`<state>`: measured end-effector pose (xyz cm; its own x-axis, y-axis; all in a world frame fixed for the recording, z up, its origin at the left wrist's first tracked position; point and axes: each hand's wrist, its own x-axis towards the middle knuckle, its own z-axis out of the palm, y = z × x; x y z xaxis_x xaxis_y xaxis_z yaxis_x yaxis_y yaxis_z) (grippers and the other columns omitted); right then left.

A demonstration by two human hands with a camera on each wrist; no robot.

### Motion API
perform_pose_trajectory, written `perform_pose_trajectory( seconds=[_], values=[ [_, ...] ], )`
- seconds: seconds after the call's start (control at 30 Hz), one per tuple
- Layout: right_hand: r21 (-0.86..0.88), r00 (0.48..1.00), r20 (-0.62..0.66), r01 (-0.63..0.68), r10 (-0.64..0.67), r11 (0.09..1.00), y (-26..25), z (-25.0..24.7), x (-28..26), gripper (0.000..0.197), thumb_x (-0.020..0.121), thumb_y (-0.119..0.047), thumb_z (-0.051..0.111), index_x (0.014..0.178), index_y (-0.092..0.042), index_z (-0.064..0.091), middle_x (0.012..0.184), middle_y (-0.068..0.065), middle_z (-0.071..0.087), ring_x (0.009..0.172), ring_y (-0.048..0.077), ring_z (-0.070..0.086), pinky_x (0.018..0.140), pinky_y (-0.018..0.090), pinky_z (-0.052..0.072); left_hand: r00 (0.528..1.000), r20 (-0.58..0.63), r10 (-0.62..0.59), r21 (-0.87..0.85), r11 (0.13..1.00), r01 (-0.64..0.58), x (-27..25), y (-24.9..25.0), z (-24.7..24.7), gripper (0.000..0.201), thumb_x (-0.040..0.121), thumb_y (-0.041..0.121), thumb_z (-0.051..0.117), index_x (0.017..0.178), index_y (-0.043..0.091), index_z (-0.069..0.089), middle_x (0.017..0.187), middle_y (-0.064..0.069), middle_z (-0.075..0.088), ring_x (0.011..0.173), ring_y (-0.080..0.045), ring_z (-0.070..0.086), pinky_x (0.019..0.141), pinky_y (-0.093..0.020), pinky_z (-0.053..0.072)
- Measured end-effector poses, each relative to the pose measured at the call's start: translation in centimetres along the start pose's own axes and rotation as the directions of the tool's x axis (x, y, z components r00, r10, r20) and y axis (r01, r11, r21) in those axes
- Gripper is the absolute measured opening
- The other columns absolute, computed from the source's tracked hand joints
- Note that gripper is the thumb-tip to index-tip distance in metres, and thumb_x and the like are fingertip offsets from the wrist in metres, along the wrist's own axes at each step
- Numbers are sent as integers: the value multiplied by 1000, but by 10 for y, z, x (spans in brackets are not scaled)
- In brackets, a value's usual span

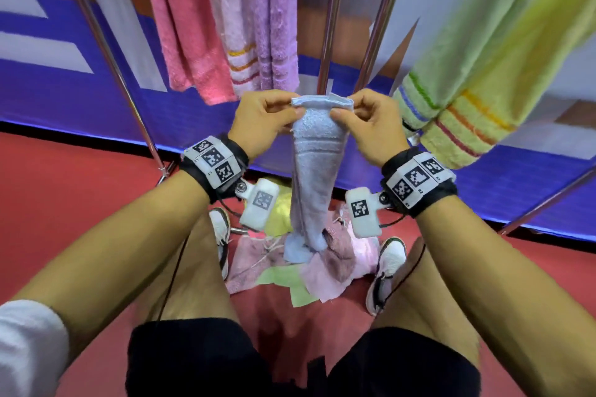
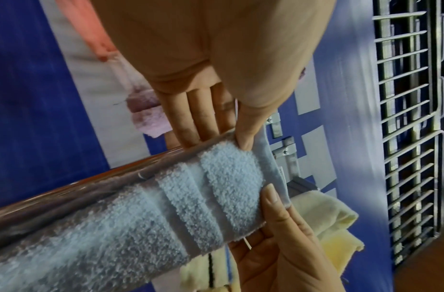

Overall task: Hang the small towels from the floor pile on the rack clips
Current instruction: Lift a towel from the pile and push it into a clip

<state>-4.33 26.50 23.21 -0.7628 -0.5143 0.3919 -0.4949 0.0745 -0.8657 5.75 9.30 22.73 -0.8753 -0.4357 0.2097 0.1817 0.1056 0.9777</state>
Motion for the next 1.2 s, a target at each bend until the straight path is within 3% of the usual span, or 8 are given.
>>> perform_pose_trajectory(
  seconds=[0.3,0.4,0.57,0.77,0.87,0.97,1.07,1.2],
  values=[
    [-68,987,-88,130,-136,989,-97,-42,48,20,81,-16,76,72,-26,61,70,-4,65,66,11,58,63,30,49,980,63,188,43,981,-191,32,120,1,21,86,-8,65,98,9,69,69,11,72,62,-1,64,58,-15,51],
    [-104,973,-115,190,-201,976,-134,-55,68,21,81,-16,76,73,-28,60,69,-6,64,65,9,56,63,31,49,963,78,257,85,961,-263,47,157,-3,21,86,-3,68,97,15,71,74,10,73,67,-4,65,63,-20,54],
    [-131,955,-128,250,-267,959,-184,-71,94,10,82,-16,74,79,-16,65,76,7,68,68,13,60,62,35,52,942,71,327,111,936,-334,69,206,-6,21,87,2,69,95,22,72,77,11,73,72,-8,65,70,-27,58],
    [-92,918,-193,334,-346,938,-233,-87,113,11,85,-12,73,79,-13,63,74,1,66,70,13,63,62,35,55,894,73,443,59,893,-447,83,265,-2,15,87,0,69,94,14,70,69,14,72,65,0,63,59,-18,51],
    [-12,899,-213,389,-382,921,-245,-88,118,10,85,-12,74,86,-11,64,78,-1,66,72,10,63,66,28,55,882,94,461,37,884,-466,88,280,-1,16,87,1,69,91,17,70,70,12,71,64,-2,63,59,-19,50],
    [-5,923,-171,349,-345,937,-243,-82,123,22,80,-21,79,95,-10,68,88,-1,67,78,6,61,71,23,53,885,140,444,31,892,-452,91,277,1,16,87,1,69,92,16,70,72,11,72,67,-2,65,59,-18,51],
    [-48,957,-87,275,-278,960,-234,-76,125,21,81,-22,80,89,-4,73,83,3,68,73,9,61,69,28,52,897,155,415,-7,908,-419,92,264,0,15,86,0,70,92,13,69,75,8,73,69,-5,66,58,-18,52],
    [-107,944,-100,306,-316,946,-239,-71,125,9,84,-17,76,83,-10,71,75,0,67,67,7,59,64,26,50,919,97,382,-104,922,-372,93,252,0,17,85,2,72,99,8,66,70,7,69,61,-4,63,53,-18,49]
  ],
)
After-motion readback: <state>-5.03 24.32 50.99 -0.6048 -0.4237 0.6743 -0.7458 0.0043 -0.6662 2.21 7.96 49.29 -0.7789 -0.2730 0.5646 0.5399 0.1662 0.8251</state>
